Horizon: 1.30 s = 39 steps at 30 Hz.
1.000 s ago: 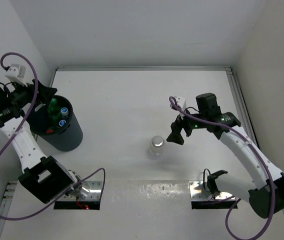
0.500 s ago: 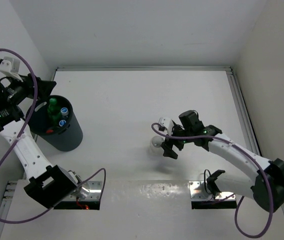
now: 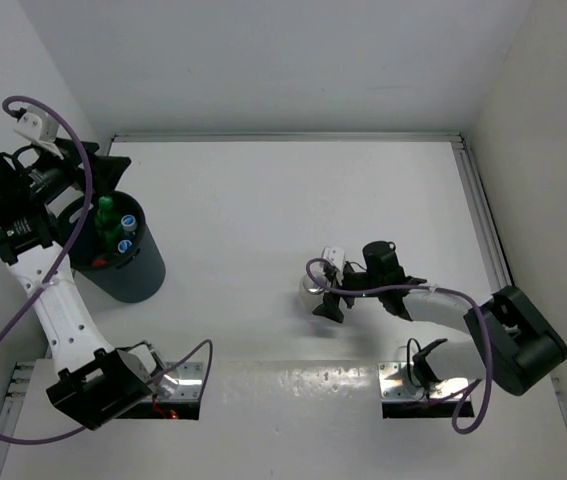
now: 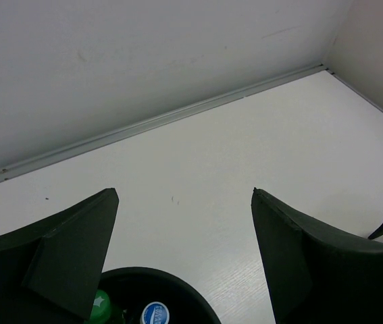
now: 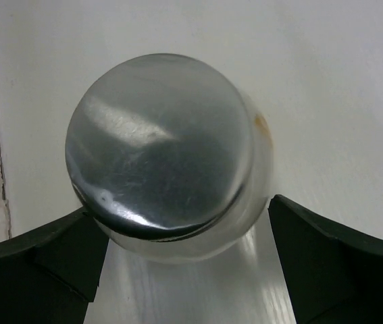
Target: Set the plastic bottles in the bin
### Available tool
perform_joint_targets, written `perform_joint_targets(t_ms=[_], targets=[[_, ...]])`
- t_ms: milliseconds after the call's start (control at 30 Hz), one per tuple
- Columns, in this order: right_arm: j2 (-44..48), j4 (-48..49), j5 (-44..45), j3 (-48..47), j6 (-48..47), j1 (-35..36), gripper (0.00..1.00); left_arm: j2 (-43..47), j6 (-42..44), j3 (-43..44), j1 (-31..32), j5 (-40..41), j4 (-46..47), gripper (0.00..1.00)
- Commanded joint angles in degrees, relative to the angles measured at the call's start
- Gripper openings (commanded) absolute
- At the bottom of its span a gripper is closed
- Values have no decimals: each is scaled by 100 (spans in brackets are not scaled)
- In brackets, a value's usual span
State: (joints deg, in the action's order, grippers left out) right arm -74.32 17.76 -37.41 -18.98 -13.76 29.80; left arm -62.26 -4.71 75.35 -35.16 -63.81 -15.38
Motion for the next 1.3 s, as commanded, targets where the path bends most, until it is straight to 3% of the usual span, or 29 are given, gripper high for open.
perform_joint_targets(t_ms=[0, 200, 333, 433, 500, 567, 633, 700, 800, 833, 967, 1033, 1267], targets=[[-240, 2090, -654, 246, 259, -10, 92, 100, -21, 6, 123, 71, 290, 86], [-643, 3285, -628, 475, 452, 34, 75, 100, -206, -100, 352, -8, 395, 86], [-934, 3576, -627, 360, 549, 52, 70, 100, -258, -205, 580, -70, 447, 86], [-1127, 3761, -697, 264, 567, 96, 61, 100, -258, -205, 738, -70, 448, 86], [-1154, 3901, -785, 176, 620, 105, 46, 100, -258, -205, 791, -148, 448, 86], [-1120, 4155, -821, 150, 916, 122, 18, 100, -258, -205, 861, -263, 448, 85], [-944, 4184, -873, -8, 1102, 140, 11, 100, -258, -205, 1063, -535, 448, 84], [-568, 3965, -961, -253, 1593, 157, 9, 100, -180, -205, 1396, -808, 264, 81], [-101, 3227, -1032, -693, 2017, 236, 3, 100, 346, -257, 2140, -652, -289, 78], [-48, 2094, -1066, -1234, 1948, 298, 0, 152, 609, -258, 2397, -467, -534, 78], [260, -348, -1023, -2240, 1131, 526, 0, 153, 1428, -196, 3759, 376, -1344, 81], [418, -867, -892, -2521, 596, 657, 0, 100, 1630, -196, 4408, 754, -1476, 85], [524, -2328, -329, -3084, -83, 1045, 0, 38, 1789, -302, 5167, 809, -1477, 89]])
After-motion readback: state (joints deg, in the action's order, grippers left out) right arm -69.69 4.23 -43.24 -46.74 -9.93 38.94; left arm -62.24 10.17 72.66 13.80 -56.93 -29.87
